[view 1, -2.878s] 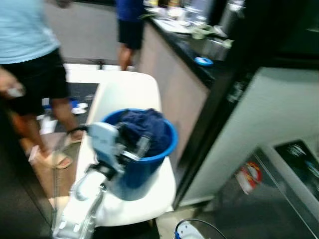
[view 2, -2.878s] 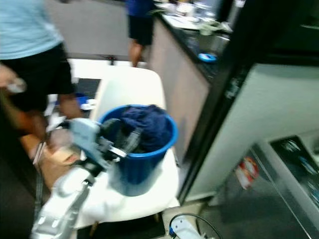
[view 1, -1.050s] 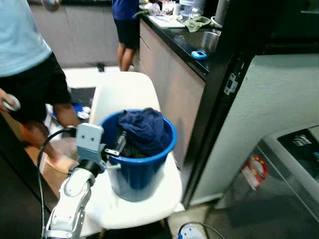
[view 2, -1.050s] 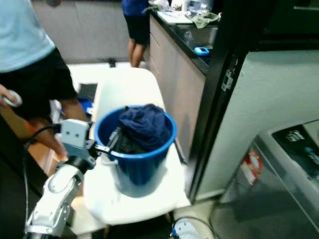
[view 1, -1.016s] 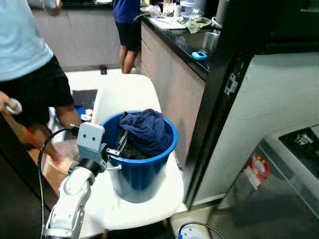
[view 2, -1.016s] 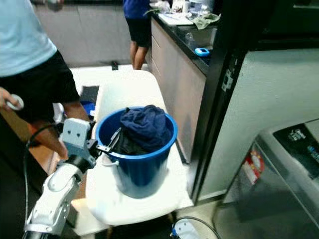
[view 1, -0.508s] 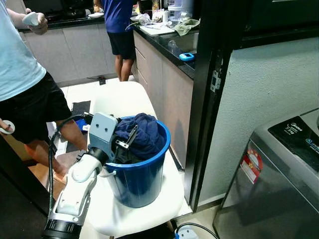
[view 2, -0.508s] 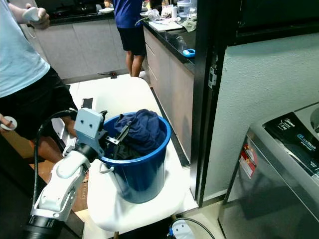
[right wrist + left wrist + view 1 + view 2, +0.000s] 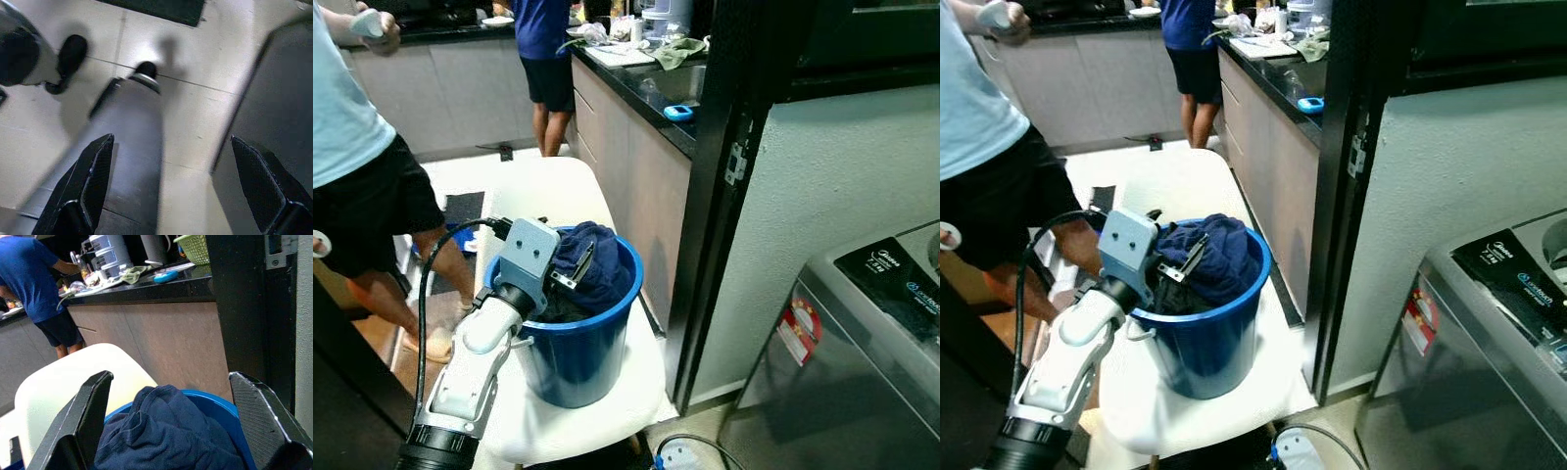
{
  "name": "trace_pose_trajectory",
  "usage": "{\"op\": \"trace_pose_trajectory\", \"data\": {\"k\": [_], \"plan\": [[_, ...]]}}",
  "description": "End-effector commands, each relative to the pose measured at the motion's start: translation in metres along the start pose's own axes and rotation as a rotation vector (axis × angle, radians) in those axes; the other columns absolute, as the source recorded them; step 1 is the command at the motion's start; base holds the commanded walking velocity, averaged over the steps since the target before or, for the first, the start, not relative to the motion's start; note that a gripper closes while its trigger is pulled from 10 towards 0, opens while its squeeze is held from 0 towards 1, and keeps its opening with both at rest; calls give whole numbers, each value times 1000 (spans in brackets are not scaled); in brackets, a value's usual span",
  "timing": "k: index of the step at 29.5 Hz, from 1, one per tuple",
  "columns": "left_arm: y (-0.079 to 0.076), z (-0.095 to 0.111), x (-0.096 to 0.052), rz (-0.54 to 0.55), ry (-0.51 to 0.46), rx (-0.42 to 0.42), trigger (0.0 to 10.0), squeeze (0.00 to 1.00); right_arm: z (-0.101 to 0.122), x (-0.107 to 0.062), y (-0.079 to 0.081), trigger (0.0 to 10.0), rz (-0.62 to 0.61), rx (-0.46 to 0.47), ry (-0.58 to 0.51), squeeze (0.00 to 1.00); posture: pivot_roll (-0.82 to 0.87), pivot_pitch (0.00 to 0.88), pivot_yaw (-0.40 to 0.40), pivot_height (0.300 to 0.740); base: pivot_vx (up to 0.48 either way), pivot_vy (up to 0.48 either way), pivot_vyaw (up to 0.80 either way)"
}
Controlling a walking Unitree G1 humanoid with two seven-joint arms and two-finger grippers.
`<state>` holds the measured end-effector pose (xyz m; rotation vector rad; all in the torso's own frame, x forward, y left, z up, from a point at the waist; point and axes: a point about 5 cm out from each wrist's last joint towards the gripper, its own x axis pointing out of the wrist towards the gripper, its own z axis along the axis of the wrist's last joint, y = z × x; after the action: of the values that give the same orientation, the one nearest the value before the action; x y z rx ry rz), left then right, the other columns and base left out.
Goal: Clothes washing
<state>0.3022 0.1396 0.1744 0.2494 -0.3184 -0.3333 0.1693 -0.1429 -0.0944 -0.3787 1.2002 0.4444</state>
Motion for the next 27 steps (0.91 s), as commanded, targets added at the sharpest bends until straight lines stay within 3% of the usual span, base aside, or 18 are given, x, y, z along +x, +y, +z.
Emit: {"op": "trace_pose_trajectory", "data": {"k": [1, 12, 19, 21, 27], "plan": [[3, -1, -4, 15, 7, 18, 10000, 0, 2, 0, 1, 10000, 6, -11, 0, 0, 260, 0, -22, 740, 296, 0, 0], [0, -5, -11, 36, 24, 11, 10000, 0, 17, -2, -4, 10000, 7, -30, -19, 0, 276, 0, -35, 740, 279, 0, 0], [-8, -9, -15, 34, 54, -24, 10000, 0, 23, -2, -1, 10000, 17, -41, -27, 0, 277, 0, -39, 740, 0, 0, 0], [-4, -20, -27, 84, 115, -42, 10000, 0, 31, -1, 4, 10000, 25, -50, -35, 0, 280, 0, -46, 740, 0, 0, 0], [6, -35, -45, 141, 189, -48, 10000, 0, 36, -1, 7, 10000, 32, -61, -36, 0, 284, 0, -54, 740, 0, 0, 0]]}}
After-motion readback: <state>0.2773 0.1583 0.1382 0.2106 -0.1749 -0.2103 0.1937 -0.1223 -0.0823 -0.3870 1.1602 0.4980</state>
